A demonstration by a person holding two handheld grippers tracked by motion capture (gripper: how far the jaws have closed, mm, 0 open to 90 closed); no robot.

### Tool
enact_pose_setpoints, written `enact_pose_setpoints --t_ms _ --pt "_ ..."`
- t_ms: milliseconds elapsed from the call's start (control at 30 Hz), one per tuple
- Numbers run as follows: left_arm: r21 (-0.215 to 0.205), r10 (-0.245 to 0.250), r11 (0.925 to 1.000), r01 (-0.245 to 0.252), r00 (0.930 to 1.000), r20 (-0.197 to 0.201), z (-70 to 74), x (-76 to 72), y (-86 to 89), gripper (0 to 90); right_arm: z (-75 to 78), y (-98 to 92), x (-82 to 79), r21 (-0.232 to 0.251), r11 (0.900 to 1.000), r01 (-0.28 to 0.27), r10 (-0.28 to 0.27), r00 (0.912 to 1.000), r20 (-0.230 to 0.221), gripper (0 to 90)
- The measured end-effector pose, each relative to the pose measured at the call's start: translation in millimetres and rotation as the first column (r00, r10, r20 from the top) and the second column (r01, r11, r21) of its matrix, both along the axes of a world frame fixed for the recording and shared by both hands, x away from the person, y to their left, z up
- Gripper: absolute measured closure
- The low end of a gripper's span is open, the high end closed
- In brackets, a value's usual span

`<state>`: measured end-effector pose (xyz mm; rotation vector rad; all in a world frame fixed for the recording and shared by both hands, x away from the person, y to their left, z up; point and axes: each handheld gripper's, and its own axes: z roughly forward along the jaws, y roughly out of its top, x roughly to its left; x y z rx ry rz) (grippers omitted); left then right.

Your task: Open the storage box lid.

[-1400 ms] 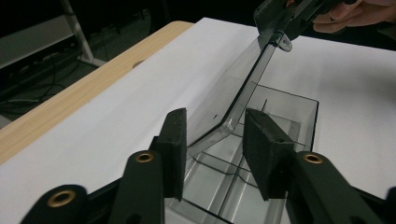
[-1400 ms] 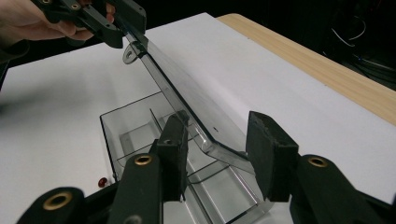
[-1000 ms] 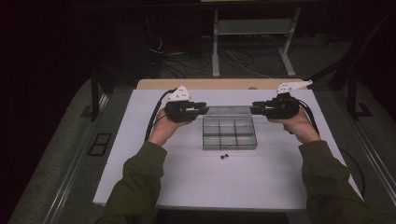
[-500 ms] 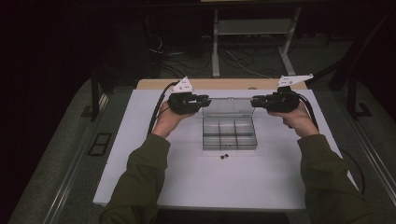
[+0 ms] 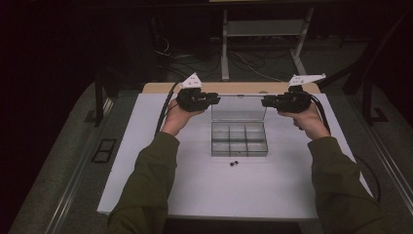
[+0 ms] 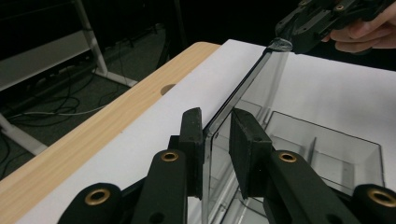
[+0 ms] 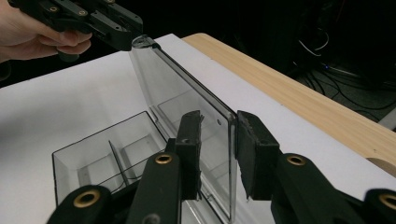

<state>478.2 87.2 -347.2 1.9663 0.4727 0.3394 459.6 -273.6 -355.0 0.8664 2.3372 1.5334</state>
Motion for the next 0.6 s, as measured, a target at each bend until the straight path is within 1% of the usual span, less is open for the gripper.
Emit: enact_pose_setpoints --t_ms 133,167,200,300,367,467,600 --pt "0.003 0.006 1.0000 -0.006 1.0000 -0.006 0.2 8.4 -3.2 73.3 -0.2 -1.4 4.2 -0.004 1.000 0.016 -0.016 0.9999 0.000 70.2" --pt "-0.002 0.009 1.0000 -0.009 0.9999 -0.004 -0.2 10.3 -4.4 73.1 -0.2 -1.7 5.5 -0.007 1.000 0.019 -0.019 0.9998 0.000 70.2" --pt "0.003 0.009 1.0000 -0.009 0.9999 -0.007 0.1 12.2 -4.5 73.0 -0.2 -1.8 6.6 -0.006 1.000 0.024 -0.024 0.9997 0.000 70.2" --pt "-0.006 0.011 0.9999 -0.011 0.9998 -0.014 -1.0 16.7 -5.2 72.7 0.4 -1.6 10.5 -0.017 0.999 0.032 -0.032 0.9995 -0.001 70.1" --pt "-0.019 0.017 0.9997 -0.018 0.9996 -0.021 -2.2 18.0 -5.2 72.8 1.0 -2.0 13.2 -0.007 0.999 0.038 -0.038 0.9993 0.003 69.6" --pt "-0.027 0.021 0.9994 -0.022 0.9995 -0.024 -3.5 20.3 -5.0 72.8 3.2 -1.8 17.4 0.007 0.999 0.042 -0.042 0.9991 0.008 68.7" --pt "-0.026 0.024 0.9994 -0.024 0.9992 -0.033 -3.9 23.3 -5.2 72.5 6.2 1.2 23.3 0.001 0.999 0.038 -0.038 0.9992 0.011 67.0"
